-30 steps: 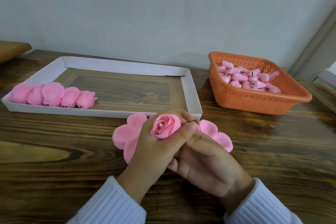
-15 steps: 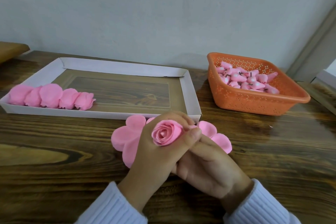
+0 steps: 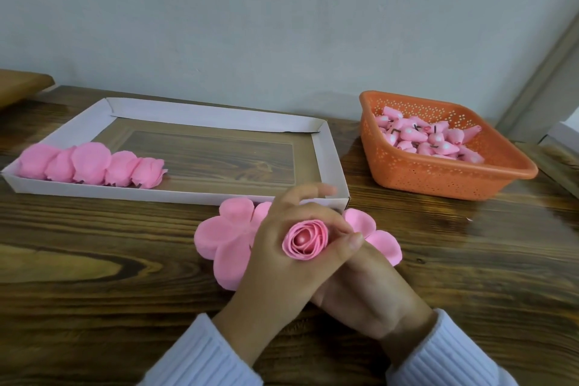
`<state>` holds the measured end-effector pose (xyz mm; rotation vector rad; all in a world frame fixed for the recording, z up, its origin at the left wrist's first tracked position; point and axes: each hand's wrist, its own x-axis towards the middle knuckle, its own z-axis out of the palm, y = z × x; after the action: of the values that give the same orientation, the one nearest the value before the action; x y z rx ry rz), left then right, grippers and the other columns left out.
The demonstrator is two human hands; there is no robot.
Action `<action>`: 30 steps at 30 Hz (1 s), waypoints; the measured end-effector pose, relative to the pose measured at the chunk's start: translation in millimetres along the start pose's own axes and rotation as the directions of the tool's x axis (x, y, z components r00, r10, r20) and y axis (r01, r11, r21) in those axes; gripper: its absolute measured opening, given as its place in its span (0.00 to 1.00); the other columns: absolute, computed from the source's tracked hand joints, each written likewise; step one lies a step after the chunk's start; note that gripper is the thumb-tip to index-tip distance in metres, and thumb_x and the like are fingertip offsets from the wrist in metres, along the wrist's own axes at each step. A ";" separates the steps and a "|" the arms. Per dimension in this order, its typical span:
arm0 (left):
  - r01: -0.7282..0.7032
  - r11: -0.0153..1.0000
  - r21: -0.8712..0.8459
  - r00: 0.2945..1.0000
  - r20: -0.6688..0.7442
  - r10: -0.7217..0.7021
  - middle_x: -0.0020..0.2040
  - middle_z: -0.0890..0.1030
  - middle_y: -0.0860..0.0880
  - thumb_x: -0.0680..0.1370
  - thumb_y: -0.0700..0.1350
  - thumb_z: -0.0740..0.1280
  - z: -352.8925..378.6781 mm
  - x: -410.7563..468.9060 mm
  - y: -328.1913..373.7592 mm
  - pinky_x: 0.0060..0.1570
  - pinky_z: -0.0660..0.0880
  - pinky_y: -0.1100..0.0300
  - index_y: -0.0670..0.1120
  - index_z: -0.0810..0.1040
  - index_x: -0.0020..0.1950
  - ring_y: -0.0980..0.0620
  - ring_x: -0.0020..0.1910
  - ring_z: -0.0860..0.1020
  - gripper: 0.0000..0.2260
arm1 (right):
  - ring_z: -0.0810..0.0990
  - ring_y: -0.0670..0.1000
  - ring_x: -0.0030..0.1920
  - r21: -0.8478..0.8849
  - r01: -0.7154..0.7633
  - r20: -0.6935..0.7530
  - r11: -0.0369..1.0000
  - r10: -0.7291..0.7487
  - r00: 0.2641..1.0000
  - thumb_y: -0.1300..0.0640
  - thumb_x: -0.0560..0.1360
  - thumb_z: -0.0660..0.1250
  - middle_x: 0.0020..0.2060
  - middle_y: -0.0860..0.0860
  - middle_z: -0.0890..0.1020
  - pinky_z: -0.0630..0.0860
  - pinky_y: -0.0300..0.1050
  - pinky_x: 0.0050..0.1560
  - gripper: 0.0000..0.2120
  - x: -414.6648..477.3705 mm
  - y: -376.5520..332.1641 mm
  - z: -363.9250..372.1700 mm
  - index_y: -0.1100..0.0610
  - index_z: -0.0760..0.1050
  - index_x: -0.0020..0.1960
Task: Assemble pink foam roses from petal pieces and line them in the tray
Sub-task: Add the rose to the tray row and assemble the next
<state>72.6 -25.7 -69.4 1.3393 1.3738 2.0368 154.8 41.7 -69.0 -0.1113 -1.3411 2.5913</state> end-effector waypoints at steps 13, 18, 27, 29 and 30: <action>0.143 0.986 -0.090 0.989 -0.035 -0.147 0.52 0.82 0.58 0.66 0.53 0.69 -0.6 -0.2 17.8 0.42 0.74 0.71 0.50 0.80 0.42 0.60 0.48 0.81 0.10 | 0.65 0.63 0.56 -0.082 -0.023 -0.085 0.996 0.016 0.996 0.53 0.79 0.59 0.54 0.65 0.68 0.70 0.55 0.55 0.19 0.9 5.3 -3.6 0.64 0.74 0.62; 0.093 0.994 -0.062 0.992 -0.079 -0.098 0.51 0.81 0.56 0.65 0.51 0.70 -2.9 0.8 18.9 0.48 0.74 0.68 0.49 0.75 0.33 0.58 0.52 0.80 0.07 | 0.75 0.56 0.64 0.038 -0.002 0.030 0.999 0.000 1.000 0.60 0.77 0.59 0.63 0.60 0.76 0.71 0.53 0.65 0.24 -3.2 1.3 1.3 0.68 0.65 0.70; 0.115 0.991 -0.061 0.991 -0.057 -0.119 0.50 0.82 0.58 0.67 0.52 0.68 -2.2 0.3 17.5 0.44 0.76 0.67 0.46 0.79 0.39 0.58 0.49 0.81 0.11 | 0.74 0.58 0.63 -0.006 -0.021 -0.032 1.000 0.021 0.999 0.56 0.77 0.64 0.62 0.60 0.75 0.69 0.56 0.65 0.24 -1.8 1.3 2.6 0.65 0.67 0.70; 0.107 0.992 -0.064 0.992 -0.060 -0.111 0.50 0.82 0.58 0.66 0.52 0.68 -2.2 1.5 18.7 0.43 0.75 0.68 0.50 0.79 0.37 0.59 0.49 0.81 0.06 | 0.72 0.59 0.64 0.026 -0.006 -0.002 1.000 0.006 1.000 0.57 0.74 0.68 0.64 0.62 0.72 0.68 0.57 0.65 0.32 -3.8 0.1 3.2 0.67 0.61 0.72; 0.097 0.993 -0.073 0.994 -0.051 -0.101 0.50 0.82 0.58 0.66 0.51 0.69 -2.3 1.3 19.6 0.45 0.75 0.68 0.52 0.78 0.35 0.59 0.50 0.81 0.04 | 0.72 0.59 0.63 0.006 0.003 -0.010 1.000 -0.003 1.000 0.58 0.74 0.67 0.63 0.62 0.72 0.69 0.56 0.63 0.30 -3.8 -0.4 3.9 0.67 0.62 0.72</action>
<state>74.1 -35.3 -52.2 1.1704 1.3506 2.0498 157.9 37.9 -66.5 -0.1209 -1.3289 2.5885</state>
